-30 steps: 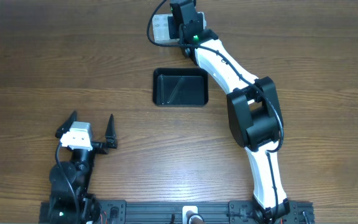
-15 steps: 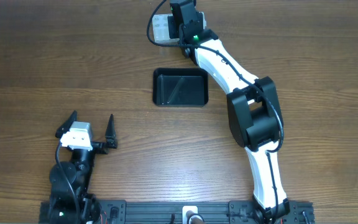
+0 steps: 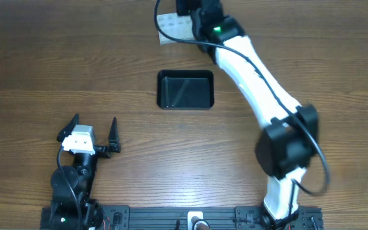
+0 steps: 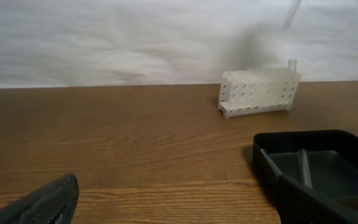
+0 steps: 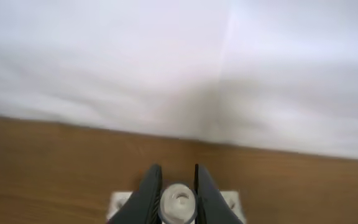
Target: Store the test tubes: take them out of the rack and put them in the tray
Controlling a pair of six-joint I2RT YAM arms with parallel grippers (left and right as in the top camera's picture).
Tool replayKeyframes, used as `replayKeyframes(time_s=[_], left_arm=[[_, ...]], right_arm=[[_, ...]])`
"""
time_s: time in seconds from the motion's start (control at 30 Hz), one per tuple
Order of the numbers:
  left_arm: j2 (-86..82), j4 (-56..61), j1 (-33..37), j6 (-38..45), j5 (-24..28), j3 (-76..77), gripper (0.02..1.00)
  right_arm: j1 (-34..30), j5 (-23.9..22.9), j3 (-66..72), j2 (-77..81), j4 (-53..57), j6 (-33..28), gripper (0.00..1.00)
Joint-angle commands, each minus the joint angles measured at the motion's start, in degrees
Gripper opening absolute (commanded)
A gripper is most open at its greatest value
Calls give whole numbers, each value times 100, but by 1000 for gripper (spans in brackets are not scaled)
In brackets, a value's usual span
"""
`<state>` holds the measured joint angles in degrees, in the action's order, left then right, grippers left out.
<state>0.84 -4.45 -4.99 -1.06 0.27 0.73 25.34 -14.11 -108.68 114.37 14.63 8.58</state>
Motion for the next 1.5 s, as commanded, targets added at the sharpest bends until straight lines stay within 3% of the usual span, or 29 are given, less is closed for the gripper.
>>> replayKeyframes(time_s=[0.03, 0.23, 0.37, 0.63, 0.93, 1.27, 1.5], left_arm=[[-46, 11, 28, 66, 76, -39, 1000], [-46, 11, 31, 66, 76, -39, 1000], [-46, 11, 28, 66, 76, -39, 1000], [-46, 11, 28, 66, 76, -39, 1000], [-46, 11, 31, 66, 76, -39, 1000], [-46, 11, 28, 66, 76, -39, 1000], [-46, 11, 28, 66, 76, -39, 1000]], right_arm=[[46, 326, -170, -850, 667, -48, 86], [46, 927, -164, -1049, 2188, 208, 108], [46, 1764, -4, -833, 2942, 232, 84], [55, 2837, 868, -332, 2741, 205, 75], [107, 2907, 1738, -70, 2282, 238, 121], [210, 2909, 1814, 476, 2181, 474, 128], [229, 2907, 1814, 555, 2190, 514, 233]])
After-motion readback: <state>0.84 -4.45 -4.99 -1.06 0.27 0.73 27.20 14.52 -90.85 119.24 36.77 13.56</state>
